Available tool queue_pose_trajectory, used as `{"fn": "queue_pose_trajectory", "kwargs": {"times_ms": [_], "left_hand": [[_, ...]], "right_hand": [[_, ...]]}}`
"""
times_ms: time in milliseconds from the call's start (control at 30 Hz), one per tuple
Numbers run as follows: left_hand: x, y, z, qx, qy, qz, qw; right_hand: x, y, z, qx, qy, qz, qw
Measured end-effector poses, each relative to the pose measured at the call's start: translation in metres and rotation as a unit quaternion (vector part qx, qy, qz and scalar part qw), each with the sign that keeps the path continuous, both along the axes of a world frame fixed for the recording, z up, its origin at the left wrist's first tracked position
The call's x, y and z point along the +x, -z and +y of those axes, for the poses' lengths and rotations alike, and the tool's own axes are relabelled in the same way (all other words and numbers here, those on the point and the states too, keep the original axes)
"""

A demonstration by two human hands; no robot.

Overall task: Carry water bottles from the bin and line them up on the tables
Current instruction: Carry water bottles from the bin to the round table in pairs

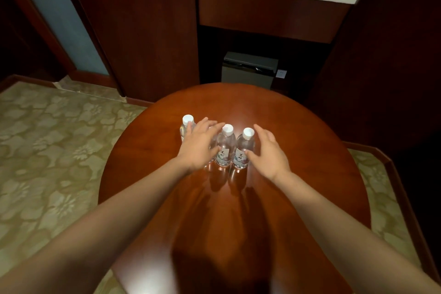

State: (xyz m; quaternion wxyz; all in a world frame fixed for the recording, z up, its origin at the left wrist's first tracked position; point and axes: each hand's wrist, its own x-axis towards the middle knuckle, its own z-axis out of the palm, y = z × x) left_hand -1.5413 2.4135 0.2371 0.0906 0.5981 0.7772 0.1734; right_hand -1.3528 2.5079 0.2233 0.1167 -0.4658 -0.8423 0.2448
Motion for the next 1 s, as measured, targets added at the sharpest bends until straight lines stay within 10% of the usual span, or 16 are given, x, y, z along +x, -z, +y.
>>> {"fn": "queue_pose_trajectory", "kwargs": {"times_ms": [1000], "left_hand": [[0.062, 0.033, -0.201, -0.145, -0.234, -0.044, 0.96]], "right_hand": [[0.014, 0.006, -0.123, 0.003, -0.258, -0.173, 0.95]]}}
